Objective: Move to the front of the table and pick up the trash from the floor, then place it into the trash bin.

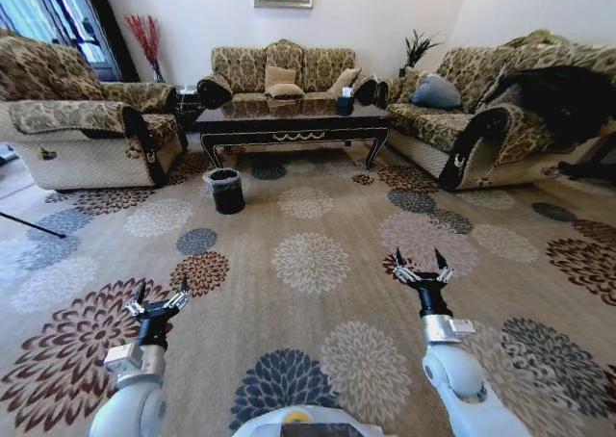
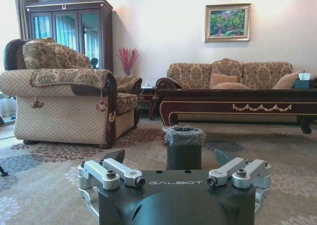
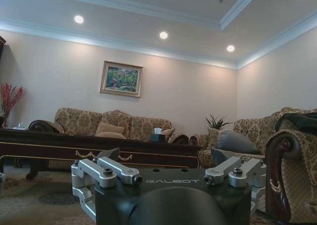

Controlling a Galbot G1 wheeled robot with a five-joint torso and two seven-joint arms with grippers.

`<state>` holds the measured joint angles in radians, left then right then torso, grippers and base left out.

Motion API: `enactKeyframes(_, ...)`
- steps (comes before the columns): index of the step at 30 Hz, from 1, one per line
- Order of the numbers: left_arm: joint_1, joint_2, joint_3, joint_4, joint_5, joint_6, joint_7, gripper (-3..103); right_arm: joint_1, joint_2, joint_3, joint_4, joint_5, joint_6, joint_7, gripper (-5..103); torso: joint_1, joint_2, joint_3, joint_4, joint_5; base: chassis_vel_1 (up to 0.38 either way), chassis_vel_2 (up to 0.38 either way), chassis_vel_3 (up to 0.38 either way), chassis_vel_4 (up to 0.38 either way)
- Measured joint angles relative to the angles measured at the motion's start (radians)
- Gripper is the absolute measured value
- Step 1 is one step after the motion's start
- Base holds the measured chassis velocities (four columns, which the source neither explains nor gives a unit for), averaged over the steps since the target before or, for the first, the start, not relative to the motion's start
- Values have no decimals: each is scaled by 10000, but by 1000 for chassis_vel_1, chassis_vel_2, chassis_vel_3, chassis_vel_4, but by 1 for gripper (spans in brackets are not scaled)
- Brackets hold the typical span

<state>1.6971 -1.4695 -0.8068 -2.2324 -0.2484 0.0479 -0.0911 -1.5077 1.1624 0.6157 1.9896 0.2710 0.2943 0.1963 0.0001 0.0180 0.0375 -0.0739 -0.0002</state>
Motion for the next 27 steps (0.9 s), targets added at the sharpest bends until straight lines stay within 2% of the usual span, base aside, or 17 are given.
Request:
enactKeyframes(6, 0, 0, 0, -1, 0, 0, 0, 100, 0, -1, 0, 0, 0, 0, 0, 100, 0, 2, 2, -1, 3, 0, 0, 0, 0)
enactKeyframes(11, 0, 0, 0, 0, 0, 0, 0, 100, 0, 0, 0, 0, 0, 0, 0, 100, 1, 116, 111, 0, 2, 0, 0, 0, 0)
enactKeyframes(27, 0, 0, 0, -1, 0, 0, 0, 100, 0, 0, 0, 0, 0, 0, 0, 100, 99, 846, 744, 0, 2, 0, 0, 0, 0)
